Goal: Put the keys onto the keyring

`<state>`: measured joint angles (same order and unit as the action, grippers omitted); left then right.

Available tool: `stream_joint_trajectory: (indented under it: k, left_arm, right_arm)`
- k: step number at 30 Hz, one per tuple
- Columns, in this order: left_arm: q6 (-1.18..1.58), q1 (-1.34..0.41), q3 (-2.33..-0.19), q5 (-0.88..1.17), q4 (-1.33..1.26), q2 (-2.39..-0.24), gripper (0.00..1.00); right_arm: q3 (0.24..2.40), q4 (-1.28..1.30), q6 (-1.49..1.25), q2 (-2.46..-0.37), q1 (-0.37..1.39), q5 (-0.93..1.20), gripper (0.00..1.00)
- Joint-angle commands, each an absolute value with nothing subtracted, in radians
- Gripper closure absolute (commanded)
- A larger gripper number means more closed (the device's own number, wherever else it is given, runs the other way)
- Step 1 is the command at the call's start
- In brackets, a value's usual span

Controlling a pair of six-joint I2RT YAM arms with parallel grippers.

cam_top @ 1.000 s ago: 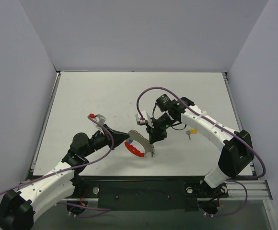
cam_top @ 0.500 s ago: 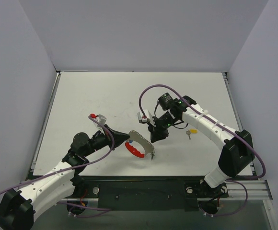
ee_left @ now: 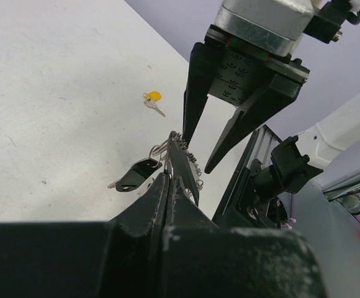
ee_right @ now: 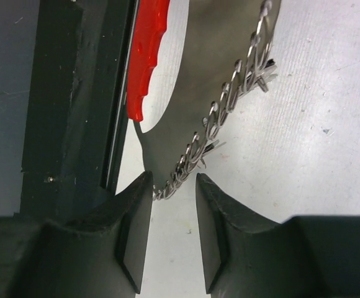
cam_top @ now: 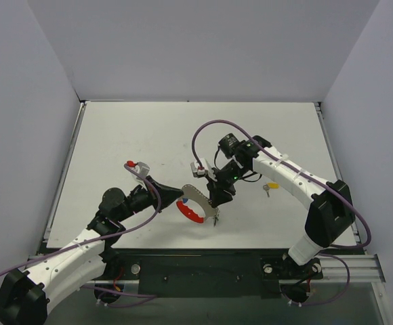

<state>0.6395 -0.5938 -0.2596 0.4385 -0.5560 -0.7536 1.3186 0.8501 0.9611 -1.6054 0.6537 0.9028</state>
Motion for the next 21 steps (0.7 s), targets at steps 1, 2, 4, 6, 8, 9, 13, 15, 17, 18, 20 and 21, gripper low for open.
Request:
stream_joint_trajectory:
  k: [1, 2, 4, 6, 8, 9, 13, 15, 17, 18, 20, 21]
  left_arm:
    - [0.647, -0.589, -0.288, 0.462, -0.630, -0.750, 1.00]
    - [0.647, -0.589, -0.291, 0.463, -0.632, -0.753, 1.00]
    - [0.644, -0.588, -0.295, 0.465, -0.629, -0.756, 1.00]
    - [0.640, -0.588, -0.299, 0.466, -0.620, -0.759, 1.00]
    - [0.637, -0.588, -0.302, 0.468, -0.611, -0.756, 1.00]
    - [0.634, -0.588, -0.304, 0.468, -0.604, -0.755, 1.00]
    - [0.626, -0.586, -0.305, 0.466, -0.591, -0.750, 1.00]
    - [0.627, -0.588, -0.305, 0.466, -0.592, -0.753, 1.00]
    - [0.626, -0.586, -0.305, 0.469, -0.592, -0.753, 1.00]
    - [0.626, -0.587, -0.305, 0.469, -0.592, -0.752, 1.00]
    - [0.629, -0.588, -0.304, 0.469, -0.592, -0.750, 1.00]
    - [0.629, -0.588, -0.304, 0.469, -0.594, -0.749, 1.00]
  right_arm:
    - [1.336, 0.838, 0.917, -1.603, 0.670, 0.919, 0.74]
    - [1.338, 0.838, 0.914, -1.603, 0.672, 0.916, 0.77]
    - [1.342, 0.839, 0.907, -1.603, 0.672, 0.911, 0.89]
    - [1.344, 0.842, 0.913, -1.598, 0.670, 0.897, 0.91]
    - [1.342, 0.854, 0.931, -1.595, 0.661, 0.894, 0.90]
    - [1.345, 0.868, 0.939, -1.597, 0.658, 0.894, 0.90]
    - [1.361, 0.910, 0.977, -1.589, 0.632, 0.903, 0.89]
    - [1.364, 0.926, 1.000, -1.591, 0.630, 0.911, 0.89]
    - [1.371, 0.953, 1.017, -1.594, 0.629, 0.916, 0.90]
    - [1.380, 0.965, 1.025, -1.597, 0.630, 0.919, 0.95]
    - [1.382, 0.974, 1.035, -1.600, 0.634, 0.926, 1.00]
    - [1.382, 0.973, 1.037, -1.598, 0.632, 0.930, 1.00]
